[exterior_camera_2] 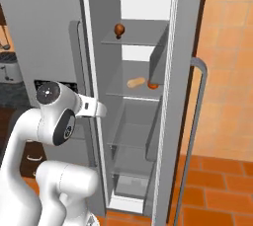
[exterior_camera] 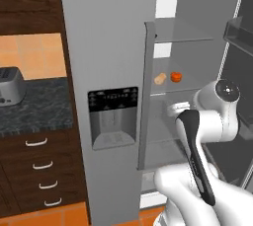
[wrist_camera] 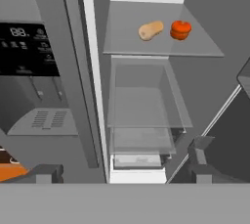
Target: Place one squash and one chicken drumstick in each tupperware on the nearby counter, to pack two identical lunches.
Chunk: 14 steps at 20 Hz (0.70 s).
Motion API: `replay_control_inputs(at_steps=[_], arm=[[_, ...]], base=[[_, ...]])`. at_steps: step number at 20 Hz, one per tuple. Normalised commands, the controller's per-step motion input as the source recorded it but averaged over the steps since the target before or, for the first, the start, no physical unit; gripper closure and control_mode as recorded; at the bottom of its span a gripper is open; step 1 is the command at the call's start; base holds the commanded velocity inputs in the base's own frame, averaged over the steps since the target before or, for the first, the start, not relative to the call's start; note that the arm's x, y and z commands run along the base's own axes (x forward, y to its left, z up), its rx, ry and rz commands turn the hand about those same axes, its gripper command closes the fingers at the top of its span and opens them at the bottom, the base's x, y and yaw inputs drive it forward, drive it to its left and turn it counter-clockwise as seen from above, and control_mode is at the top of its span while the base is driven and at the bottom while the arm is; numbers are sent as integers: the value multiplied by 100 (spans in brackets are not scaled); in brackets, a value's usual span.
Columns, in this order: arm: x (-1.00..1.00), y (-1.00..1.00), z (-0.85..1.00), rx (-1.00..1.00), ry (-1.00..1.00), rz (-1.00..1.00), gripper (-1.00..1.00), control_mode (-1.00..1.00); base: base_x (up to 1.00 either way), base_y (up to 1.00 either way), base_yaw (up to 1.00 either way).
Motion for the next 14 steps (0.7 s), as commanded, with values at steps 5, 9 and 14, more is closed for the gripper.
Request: replay_control_inputs(at_steps=[5, 9, 14], arm=[[0, 0, 0, 0, 0, 0, -100, 100], [0, 0, 0, 0, 0, 0, -100, 100], [0, 0, 0, 0, 0, 0, -100, 100]], base=[[27, -34, 0], [35, -39, 0], [49, -26, 0]])
